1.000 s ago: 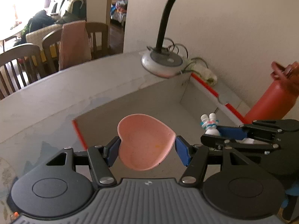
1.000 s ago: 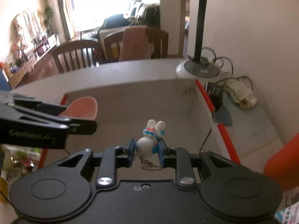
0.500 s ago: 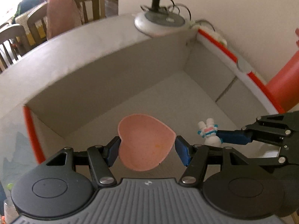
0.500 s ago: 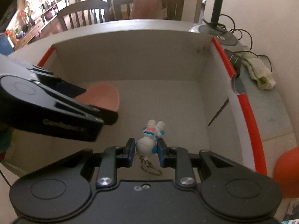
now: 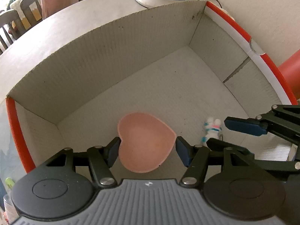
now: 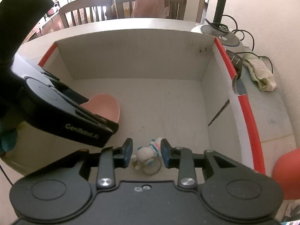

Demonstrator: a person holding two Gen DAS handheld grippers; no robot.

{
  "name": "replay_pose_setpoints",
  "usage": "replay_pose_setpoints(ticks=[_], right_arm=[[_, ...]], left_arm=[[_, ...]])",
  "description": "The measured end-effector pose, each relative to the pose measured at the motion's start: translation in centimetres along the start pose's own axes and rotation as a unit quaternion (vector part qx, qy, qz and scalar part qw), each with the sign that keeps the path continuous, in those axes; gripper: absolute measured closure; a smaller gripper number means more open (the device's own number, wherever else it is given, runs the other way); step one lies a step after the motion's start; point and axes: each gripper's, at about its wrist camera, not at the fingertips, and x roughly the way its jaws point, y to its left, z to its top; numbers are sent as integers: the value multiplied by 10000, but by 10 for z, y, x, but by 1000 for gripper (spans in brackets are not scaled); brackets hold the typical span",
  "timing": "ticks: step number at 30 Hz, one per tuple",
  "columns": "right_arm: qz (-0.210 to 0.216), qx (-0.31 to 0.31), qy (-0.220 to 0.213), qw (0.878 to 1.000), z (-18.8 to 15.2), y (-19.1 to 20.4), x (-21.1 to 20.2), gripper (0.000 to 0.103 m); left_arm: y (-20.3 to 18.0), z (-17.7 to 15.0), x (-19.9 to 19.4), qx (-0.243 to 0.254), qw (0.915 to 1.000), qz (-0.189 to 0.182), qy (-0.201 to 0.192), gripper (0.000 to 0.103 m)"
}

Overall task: Organize rigid objects
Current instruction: 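Lower the dish into the red shoebox and open the left gripper while the right releases the bunny inside, then withdraw both open grippers from the shoebox back toward the table items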

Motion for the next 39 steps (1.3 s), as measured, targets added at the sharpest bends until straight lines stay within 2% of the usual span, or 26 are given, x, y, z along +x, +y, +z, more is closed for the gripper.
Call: replay_pose_setpoints(ticks=[3, 5, 13, 17, 27, 39], right_arm=[[49, 68, -92, 9999, 5, -3, -4, 65], [17, 59, -133, 9999, 5, -2, -9, 63], [85, 99, -356, 9993, 3, 5, -33, 61], [134, 161, -518, 9984, 3, 12, -46, 56], [232, 272, -914, 9952, -6, 34, -81, 43], [487, 293, -1271, 9903, -19, 79, -114, 31]], left_arm=[[1, -1, -5, 23, 10000, -23, -91, 39], [0, -3, -9, 22, 9998, -65, -180, 33], [2, -13, -43, -44, 9974, -238, -677, 33], [-1, -22, -64, -10, 9957, -229, -896, 33], [9, -56, -114, -84, 9886, -379, -1455, 33], [35, -112, -171, -122, 9807, -487, -1891, 33]])
